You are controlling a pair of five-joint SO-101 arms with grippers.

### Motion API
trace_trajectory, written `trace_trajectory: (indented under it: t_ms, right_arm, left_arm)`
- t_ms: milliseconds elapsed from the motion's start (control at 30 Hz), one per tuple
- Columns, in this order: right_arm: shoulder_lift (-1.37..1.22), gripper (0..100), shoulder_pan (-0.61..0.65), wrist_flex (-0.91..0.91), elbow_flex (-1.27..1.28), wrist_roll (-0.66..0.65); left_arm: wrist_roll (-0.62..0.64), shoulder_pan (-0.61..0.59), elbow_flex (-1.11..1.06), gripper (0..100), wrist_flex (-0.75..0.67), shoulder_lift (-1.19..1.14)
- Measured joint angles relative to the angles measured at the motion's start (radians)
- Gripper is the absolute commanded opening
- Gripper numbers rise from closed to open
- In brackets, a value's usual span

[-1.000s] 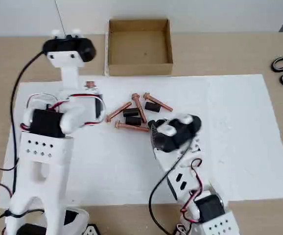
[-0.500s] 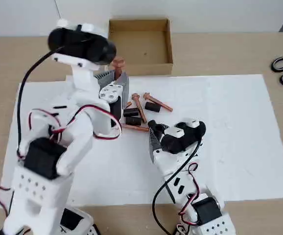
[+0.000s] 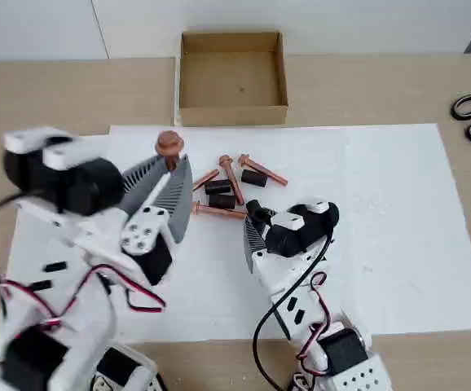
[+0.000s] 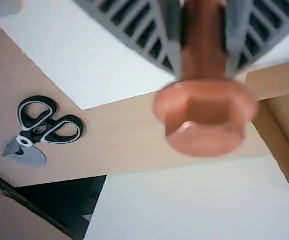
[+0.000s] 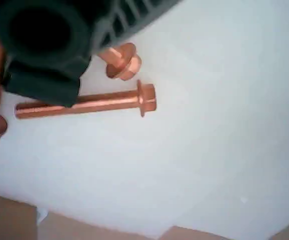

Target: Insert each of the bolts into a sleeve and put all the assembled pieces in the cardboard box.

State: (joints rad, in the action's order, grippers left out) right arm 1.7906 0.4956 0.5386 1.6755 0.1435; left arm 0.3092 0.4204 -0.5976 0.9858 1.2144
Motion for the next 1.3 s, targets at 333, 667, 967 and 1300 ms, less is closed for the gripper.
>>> trace_trajectory:
  t_ms: [333,667,967,1300]
  right_arm:
    - [0.0,0.4,0.064,0.0,0.0,0.0]
    - [0.0,0.4,0.087,0.0,0.0,0.0]
    - [0.0,0.4,0.132,0.0,0.0,0.0]
    - [0.0,0.4,0.132,0.0,0.0,0.0]
  left_arm:
    - [0.0,0.002,-0.419,1,-0.396,0.04]
    - [0.0,0.098,-0.516,1,-0.411,0.034]
    - [0.0,0.103,-0.516,1,-0.411,0.034]
    - [0.0,0.103,-0.551,1,-0.437,0.035]
